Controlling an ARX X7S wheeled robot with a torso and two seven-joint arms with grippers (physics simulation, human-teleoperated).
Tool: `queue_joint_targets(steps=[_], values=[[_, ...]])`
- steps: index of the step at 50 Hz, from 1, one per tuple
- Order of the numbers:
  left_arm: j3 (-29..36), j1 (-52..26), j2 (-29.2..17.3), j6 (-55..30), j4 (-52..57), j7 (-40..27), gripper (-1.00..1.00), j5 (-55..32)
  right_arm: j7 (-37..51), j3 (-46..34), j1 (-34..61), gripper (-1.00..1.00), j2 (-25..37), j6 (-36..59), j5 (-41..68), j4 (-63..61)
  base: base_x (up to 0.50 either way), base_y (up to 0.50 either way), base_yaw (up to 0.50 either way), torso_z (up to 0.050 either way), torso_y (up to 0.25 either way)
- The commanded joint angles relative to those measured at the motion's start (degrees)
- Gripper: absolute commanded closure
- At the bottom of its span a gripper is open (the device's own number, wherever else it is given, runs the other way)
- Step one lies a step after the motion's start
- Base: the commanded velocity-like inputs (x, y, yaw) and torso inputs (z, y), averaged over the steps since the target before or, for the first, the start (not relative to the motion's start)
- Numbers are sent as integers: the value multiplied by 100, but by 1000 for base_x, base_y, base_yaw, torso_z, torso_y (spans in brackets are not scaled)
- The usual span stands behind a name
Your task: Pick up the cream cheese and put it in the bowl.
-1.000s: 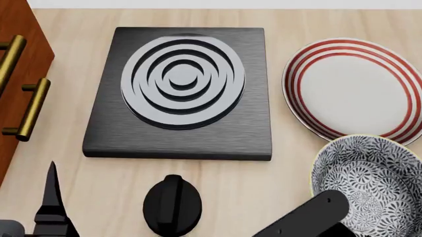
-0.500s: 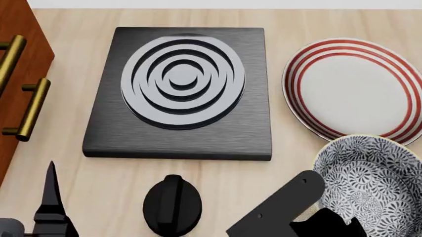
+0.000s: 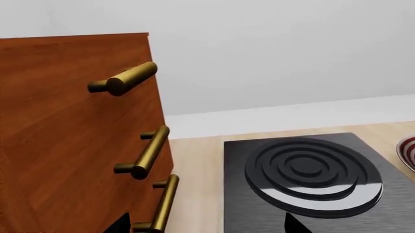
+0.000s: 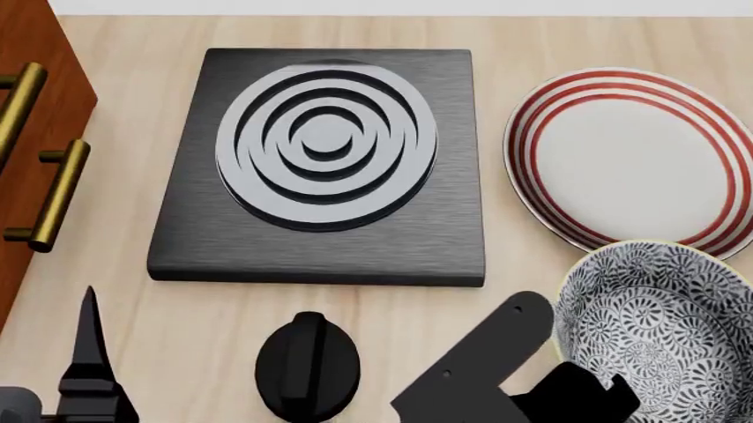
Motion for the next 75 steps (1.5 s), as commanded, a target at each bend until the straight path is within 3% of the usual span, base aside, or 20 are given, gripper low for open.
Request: queue_joint_targets(steps=[1, 75], values=[[-22, -29, 2, -40, 2, -46, -100, -34, -161, -189, 139, -100, -29, 107, -95, 173, 0, 0, 0, 0, 0], [-16, -32, -75, 94, -5, -166, -100, -140, -1637, -1127, 471, -100, -216, 133, -1616, 803, 0, 0, 0, 0, 0]])
